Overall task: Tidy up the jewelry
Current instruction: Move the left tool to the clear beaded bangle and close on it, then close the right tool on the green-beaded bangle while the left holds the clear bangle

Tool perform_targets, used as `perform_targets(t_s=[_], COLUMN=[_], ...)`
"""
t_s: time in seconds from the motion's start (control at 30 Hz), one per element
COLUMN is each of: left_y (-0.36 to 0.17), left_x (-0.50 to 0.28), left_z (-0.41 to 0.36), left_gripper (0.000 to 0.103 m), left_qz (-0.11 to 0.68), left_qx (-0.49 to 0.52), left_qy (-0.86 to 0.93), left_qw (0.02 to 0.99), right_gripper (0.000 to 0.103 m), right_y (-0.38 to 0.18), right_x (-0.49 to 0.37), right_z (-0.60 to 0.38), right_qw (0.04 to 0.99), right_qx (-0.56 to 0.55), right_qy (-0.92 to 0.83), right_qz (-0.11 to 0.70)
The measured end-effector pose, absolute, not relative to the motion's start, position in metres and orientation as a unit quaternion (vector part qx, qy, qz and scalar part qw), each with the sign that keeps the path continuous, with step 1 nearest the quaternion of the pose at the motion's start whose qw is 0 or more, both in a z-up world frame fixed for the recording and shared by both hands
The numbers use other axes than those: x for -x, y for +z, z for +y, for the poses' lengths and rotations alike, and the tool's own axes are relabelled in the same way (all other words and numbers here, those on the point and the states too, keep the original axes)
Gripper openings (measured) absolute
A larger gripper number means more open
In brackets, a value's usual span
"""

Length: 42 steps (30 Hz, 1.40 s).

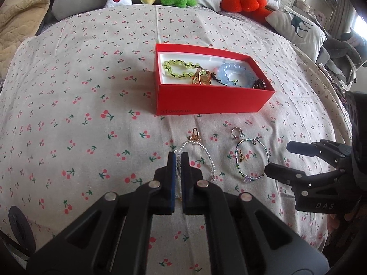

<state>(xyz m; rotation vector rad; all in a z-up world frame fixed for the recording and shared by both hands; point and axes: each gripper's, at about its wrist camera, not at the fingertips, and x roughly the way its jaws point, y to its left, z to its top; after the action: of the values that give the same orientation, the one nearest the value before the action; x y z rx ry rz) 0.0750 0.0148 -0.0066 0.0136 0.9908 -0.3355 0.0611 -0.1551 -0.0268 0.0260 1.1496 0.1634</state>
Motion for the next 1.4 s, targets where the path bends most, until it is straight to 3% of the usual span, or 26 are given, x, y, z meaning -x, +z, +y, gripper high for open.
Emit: perform_targets(t_s=[0.57,0.7,0.83,0.87,0.9,1.03,1.2,1.4], left_y=[-0.01,-0.01,-0.006,-0.004,-0.002,0.004,0.011,0.011], left_x=[-0.069,-0.069,-0.069,-0.068,-0.068,-0.068,-0.068,-0.067], left_z=[0.028,0.028,0.028,0.028,0.028,0.03,0.033,0.032], left_gripper=[0.005,0.005,0.005,0.005,0.005,0.005,0.005,0.005], left_qz=[0.487,0.486,0.48,0.479,0.477,0.471,0.462,0.462], left_qx=[0.005,0.005,0.007,0.009,0.01,0.015,0.022,0.022], left_qy=[-0.15,-0.152,-0.153,-0.153,-0.153,-0.153,-0.153,-0.152], left_qw=[0.861,0.861,0.864,0.864,0.865,0.869,0.873,0.873], right_gripper=[0.075,0.057,0.052,0.038,0.034,0.031,0.01,0.004], right_y=[-0.051,-0.048,-0.045,-0.043,-0.041,-0.035,-0.026,-0.016], right_x=[-0.063,-0.063,-0.063,-0.062,-0.062,-0.062,-0.061,-0.058], right_z=[-0.102,-0.106,-0.111,-0.113,-0.114,-0.122,-0.132,-0.139], right_qw=[0.832,0.834,0.832,0.832,0.832,0.833,0.832,0.835], right_qx=[0.027,0.031,0.03,0.032,0.035,0.024,-0.003,-0.025], right_qy=[0.061,0.053,0.057,0.06,0.06,0.065,0.08,0.089], right_qz=[0.551,0.548,0.551,0.551,0.551,0.549,0.549,0.542])
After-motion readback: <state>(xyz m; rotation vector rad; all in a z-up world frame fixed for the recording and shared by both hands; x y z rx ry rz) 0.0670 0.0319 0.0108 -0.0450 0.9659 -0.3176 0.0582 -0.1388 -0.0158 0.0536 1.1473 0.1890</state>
